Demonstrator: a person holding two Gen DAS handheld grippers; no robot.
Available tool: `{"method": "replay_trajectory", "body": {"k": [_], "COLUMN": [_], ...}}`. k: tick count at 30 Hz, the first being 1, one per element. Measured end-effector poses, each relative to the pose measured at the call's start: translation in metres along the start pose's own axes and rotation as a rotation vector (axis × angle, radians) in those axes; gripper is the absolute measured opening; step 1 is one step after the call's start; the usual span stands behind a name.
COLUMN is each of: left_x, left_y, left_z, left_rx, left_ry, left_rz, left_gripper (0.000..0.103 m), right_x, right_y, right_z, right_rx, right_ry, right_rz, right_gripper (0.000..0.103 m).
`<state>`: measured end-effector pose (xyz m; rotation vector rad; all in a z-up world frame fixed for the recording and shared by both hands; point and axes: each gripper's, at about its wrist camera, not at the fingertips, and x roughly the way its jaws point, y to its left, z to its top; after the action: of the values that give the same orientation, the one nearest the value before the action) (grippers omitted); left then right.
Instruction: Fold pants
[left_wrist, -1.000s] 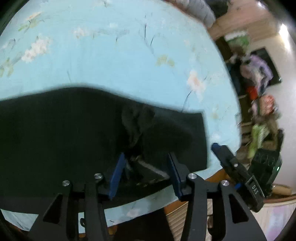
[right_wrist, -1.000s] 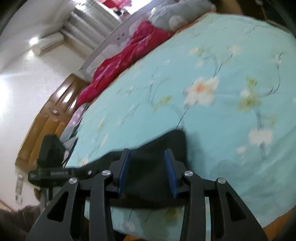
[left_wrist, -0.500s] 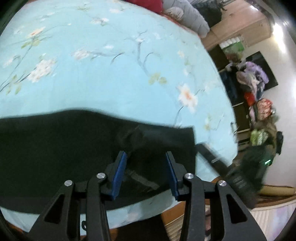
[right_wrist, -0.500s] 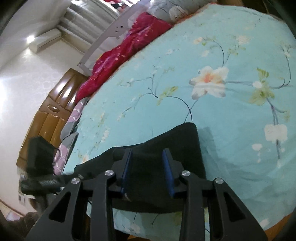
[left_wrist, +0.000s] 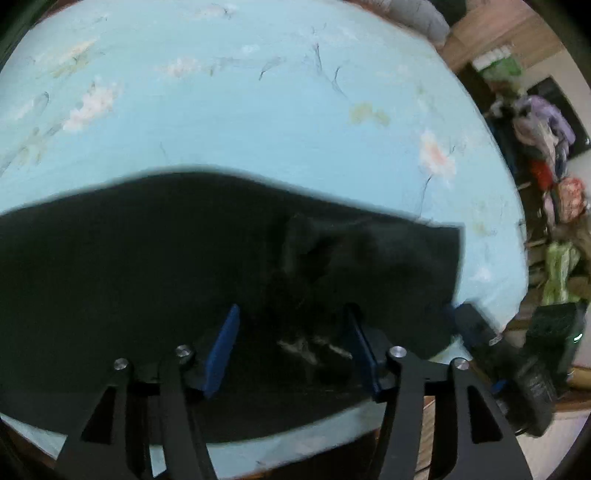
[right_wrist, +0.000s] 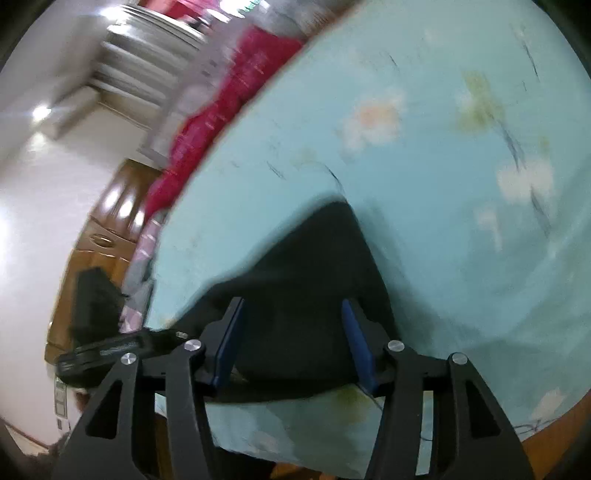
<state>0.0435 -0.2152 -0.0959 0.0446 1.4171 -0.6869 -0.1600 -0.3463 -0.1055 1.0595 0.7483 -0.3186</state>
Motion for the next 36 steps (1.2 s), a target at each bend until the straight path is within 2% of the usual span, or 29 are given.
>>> {"method": "replay_trajectory", "body": {"k": [2, 4, 7, 8, 10, 14, 16, 18, 21, 23, 24, 25, 26, 27, 29, 32, 33, 36], "left_x": [-0.008, -0.015, -0.025, -0.031, -0.044, -0.069, -0.067, -0.059, -0.049, -0.039, -0.031, -0.02, -0.006, 0.004, -0.001, 0.002, 0.002, -0.011], "left_y": [-0.007, -0.011, 0.002, 0.008, 0.018, 0.043, 0.046, 0.038, 0.027, 0.008, 0.001, -0.007, -0.017, -0.016, -0.007, -0.002, -0.002, -0.002], "left_z": [-0.006, -0.014, -0.027, -0.03, -0.031, -0.019, -0.005, 0.01, 0.019, 0.023, 0.026, 0.029, 0.034, 0.035, 0.028, 0.018, 0.016, 0.008], "left_rx": [0.059, 0.088, 0.068, 0.057, 0.034, -0.043, -0.076, -0.083, -0.061, -0.015, 0.0, 0.025, 0.028, 0.014, -0.056, -0.042, -0.034, -0.001], "left_ry": [-0.032, -0.019, -0.022, -0.021, -0.036, -0.099, -0.074, -0.041, -0.01, -0.003, 0.001, 0.023, 0.048, 0.1, 0.095, 0.075, 0.07, 0.056], "left_rz": [0.013, 0.019, -0.019, -0.034, -0.052, -0.083, -0.12, -0.126, -0.121, -0.086, -0.063, 0.003, 0.046, 0.068, 0.032, 0.089, 0.087, 0.071], "left_gripper": [0.058, 0.058, 0.056, 0.052, 0.051, 0.058, 0.06, 0.06, 0.066, 0.066, 0.066, 0.058, 0.035, 0.031, 0.031, 0.031, 0.031, 0.031], "right_x": [0.001, -0.004, -0.012, -0.011, -0.009, -0.001, 0.007, 0.02, 0.031, 0.038, 0.041, 0.045, 0.048, 0.051, 0.051, 0.049, 0.055, 0.055], "right_y": [-0.004, 0.005, 0.022, 0.028, 0.035, 0.044, 0.046, 0.043, 0.032, 0.031, 0.031, 0.029, 0.027, 0.025, 0.025, 0.035, 0.033, 0.032], "right_z": [-0.003, 0.001, 0.006, 0.006, 0.0, -0.029, -0.044, -0.048, -0.048, -0.048, -0.048, -0.046, -0.046, -0.044, -0.042, -0.052, -0.059, -0.058], "right_rx": [0.026, 0.034, -0.01, -0.022, -0.003, 0.044, 0.043, 0.069, 0.183, 0.186, 0.188, 0.198, 0.206, 0.213, 0.188, 0.099, 0.061, 0.07], "right_ry": [-0.039, -0.036, -0.041, -0.031, -0.001, 0.084, 0.11, 0.119, 0.085, 0.09, 0.093, 0.091, 0.094, 0.1, 0.132, 0.196, 0.228, 0.236], "right_rz": [0.018, -0.005, -0.008, -0.017, -0.001, 0.102, 0.107, 0.089, 0.178, 0.159, 0.151, 0.128, 0.115, 0.102, 0.091, 0.078, 0.019, 0.037], "right_gripper": [0.055, 0.055, 0.056, 0.056, 0.056, 0.056, 0.056, 0.056, 0.056, 0.054, 0.047, 0.033, 0.023, 0.013, 0.012, 0.011, 0.004, 0.006]}}
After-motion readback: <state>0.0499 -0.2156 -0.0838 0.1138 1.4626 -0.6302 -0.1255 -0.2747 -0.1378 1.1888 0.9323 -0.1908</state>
